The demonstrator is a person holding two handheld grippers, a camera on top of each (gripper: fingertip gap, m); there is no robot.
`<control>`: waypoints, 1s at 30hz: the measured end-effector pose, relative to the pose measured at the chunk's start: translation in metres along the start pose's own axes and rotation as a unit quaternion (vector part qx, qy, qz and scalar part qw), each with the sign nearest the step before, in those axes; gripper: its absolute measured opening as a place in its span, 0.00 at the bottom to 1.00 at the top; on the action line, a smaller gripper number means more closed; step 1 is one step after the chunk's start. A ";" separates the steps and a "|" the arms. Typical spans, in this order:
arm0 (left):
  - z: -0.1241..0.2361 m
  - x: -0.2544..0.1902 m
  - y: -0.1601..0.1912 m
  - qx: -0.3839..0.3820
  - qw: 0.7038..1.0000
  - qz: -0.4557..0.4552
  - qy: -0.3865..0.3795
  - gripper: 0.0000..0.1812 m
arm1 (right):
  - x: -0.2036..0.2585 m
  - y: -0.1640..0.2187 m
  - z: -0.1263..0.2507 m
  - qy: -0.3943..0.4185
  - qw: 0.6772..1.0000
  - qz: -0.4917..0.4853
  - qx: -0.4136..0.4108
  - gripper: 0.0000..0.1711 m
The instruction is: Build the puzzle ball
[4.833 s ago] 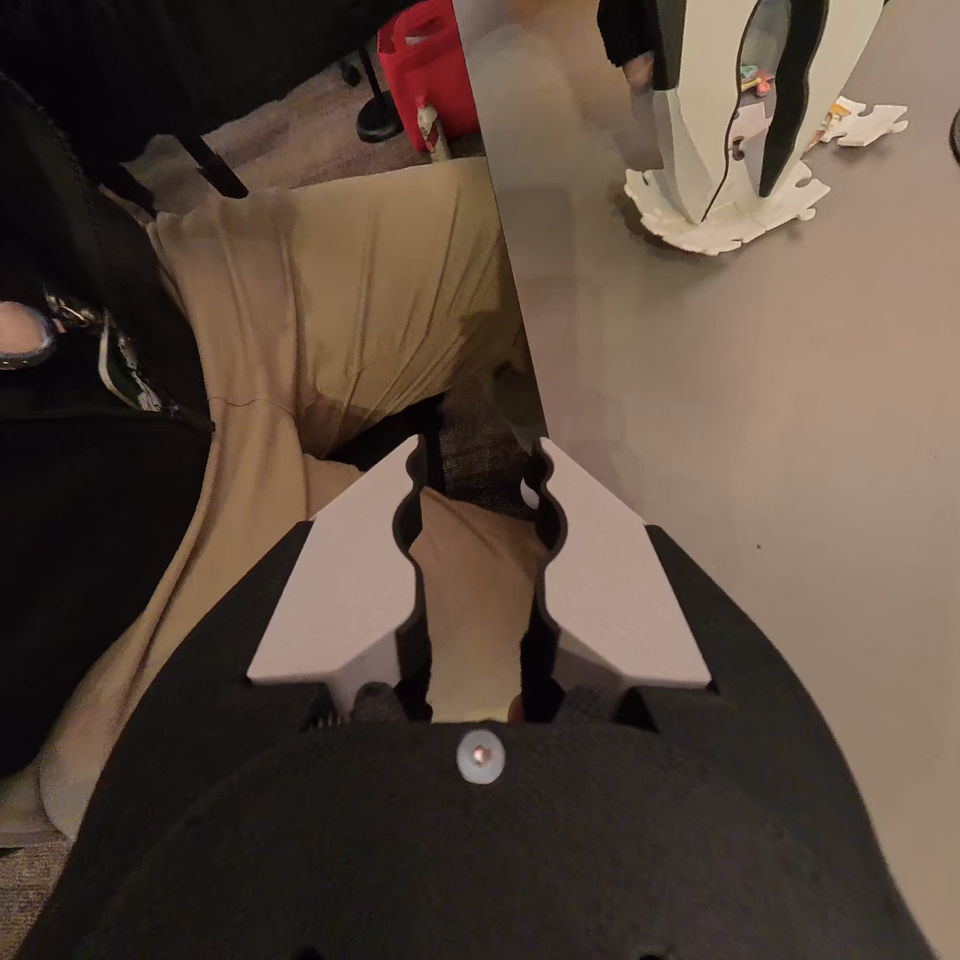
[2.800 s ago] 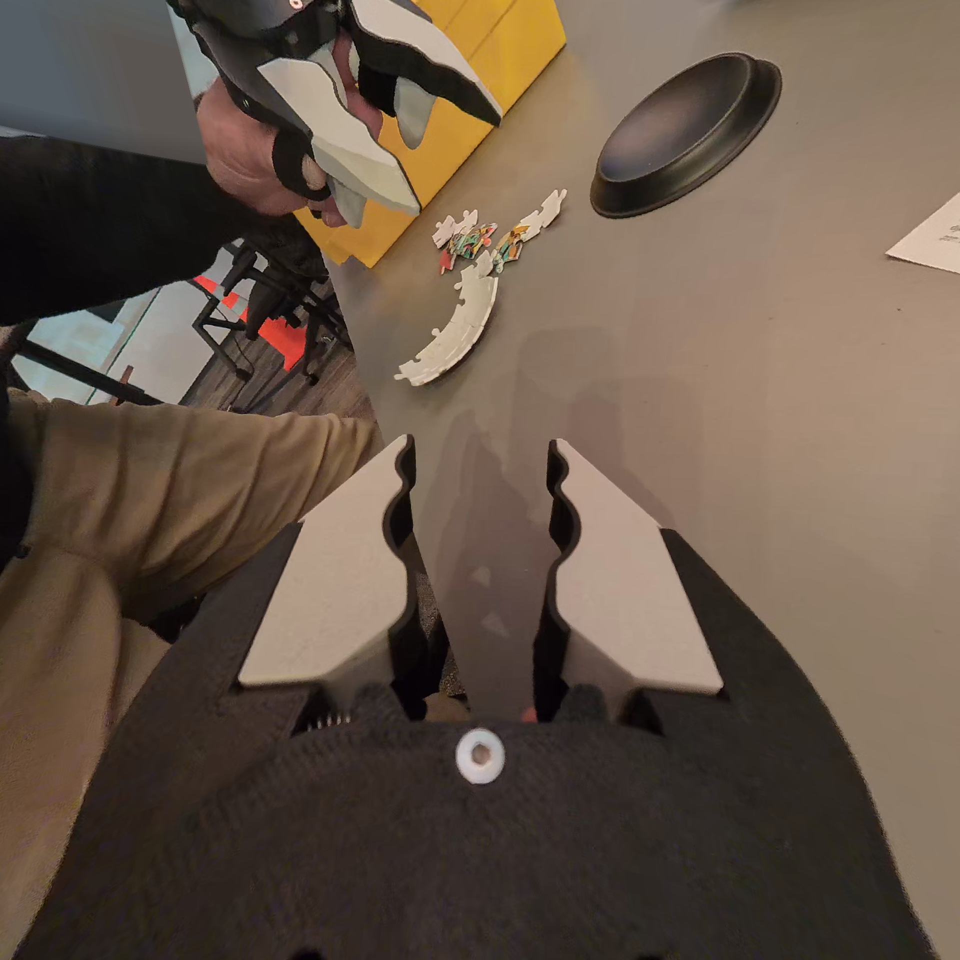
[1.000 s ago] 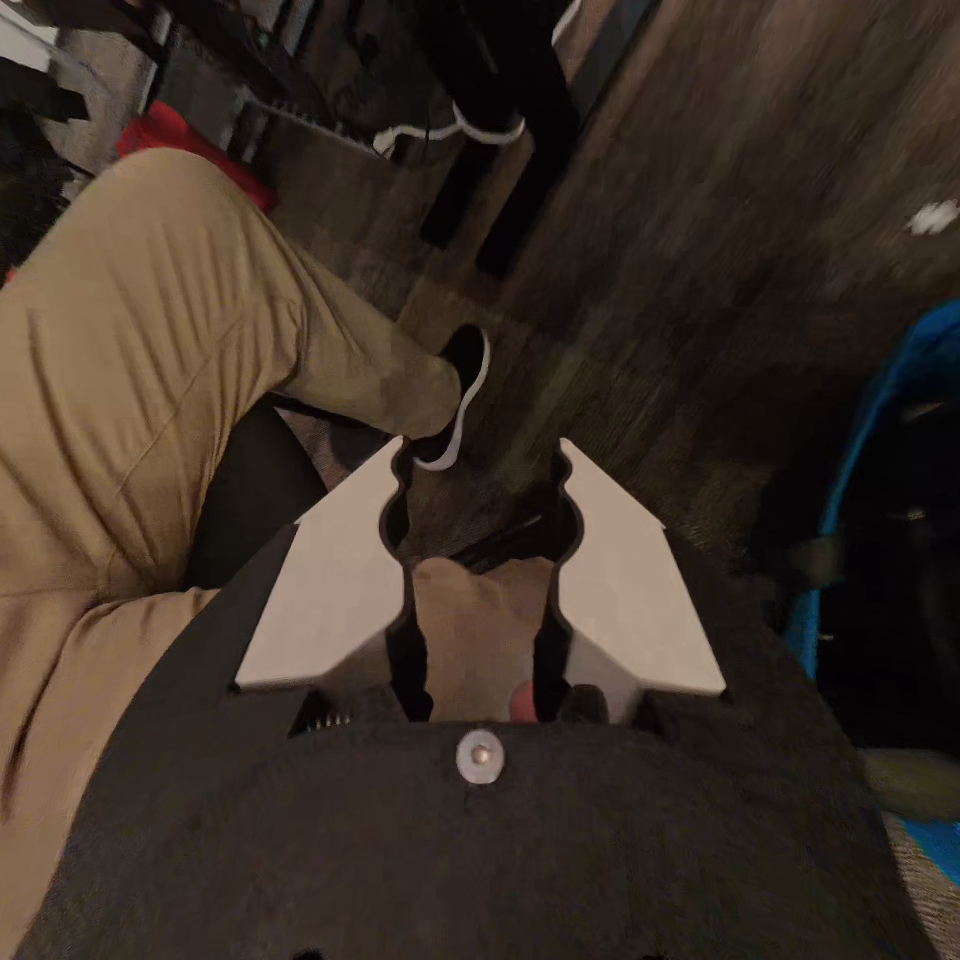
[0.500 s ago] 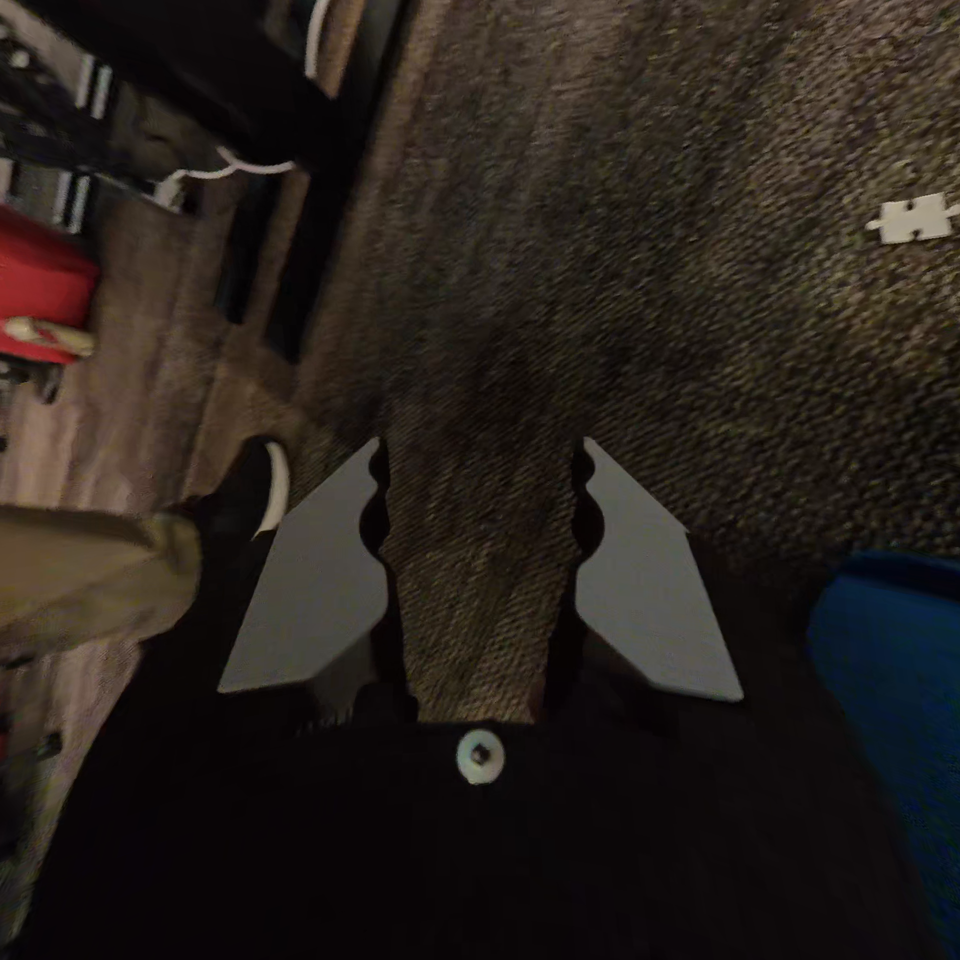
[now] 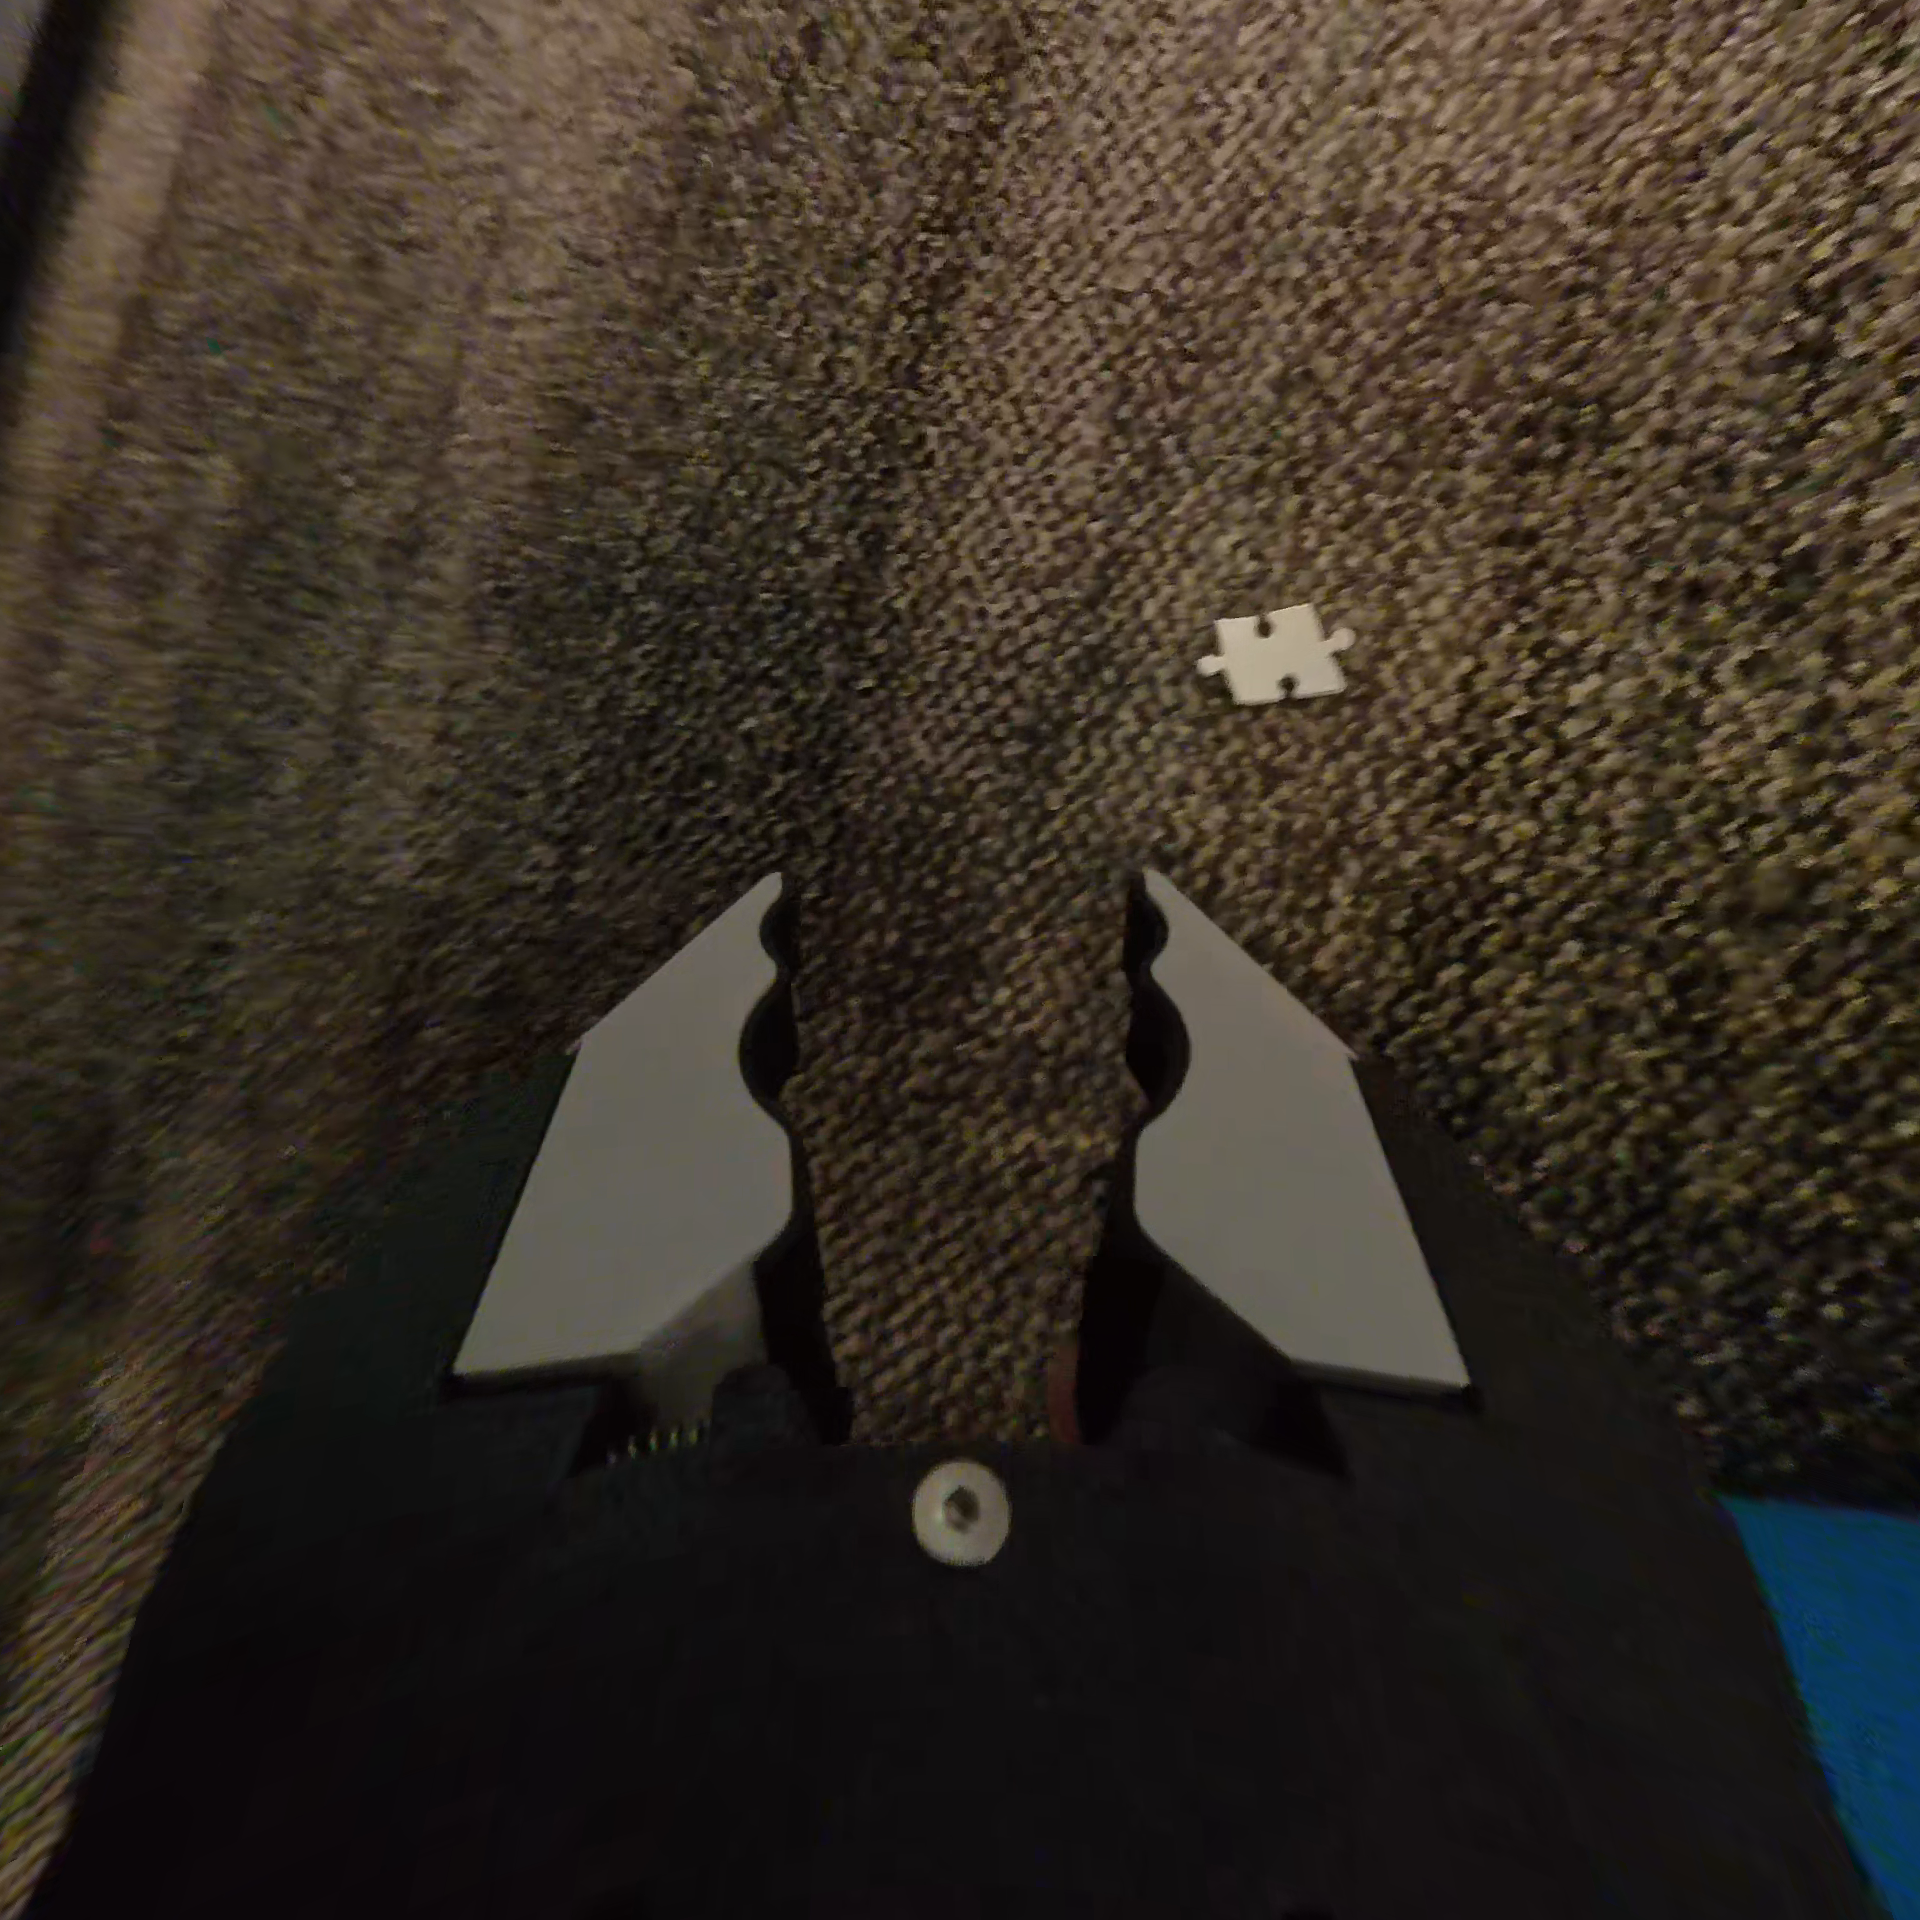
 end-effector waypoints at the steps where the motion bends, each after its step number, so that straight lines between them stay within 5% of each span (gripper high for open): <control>1: 0.000 0.000 0.000 0.000 1.000 0.001 -0.001 0.64 | -0.004 -0.002 -0.008 0.012 1.000 0.007 0.010 0.33; 13: -0.001 0.000 -0.001 0.001 1.000 0.005 -0.004 0.66 | -0.034 -0.024 -0.064 0.084 0.994 0.047 0.050 0.22; 22: -0.001 0.000 0.000 0.001 1.000 0.002 -0.002 0.67 | -0.066 -0.049 -0.086 0.104 0.992 0.050 0.058 0.24; 30: -0.001 0.001 0.000 0.001 1.000 0.005 -0.003 0.67 | -0.077 -0.032 -0.113 0.094 0.988 0.049 0.113 0.18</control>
Point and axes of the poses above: each gripper's, where its closed fingertips meet, z back along the fingers, y out of its underside, x = y × z across the jaws, the point moved 7 cm from there along z, back along the fingers, and after that the axes turned 7 degrees about y, right-handed, at the moved point
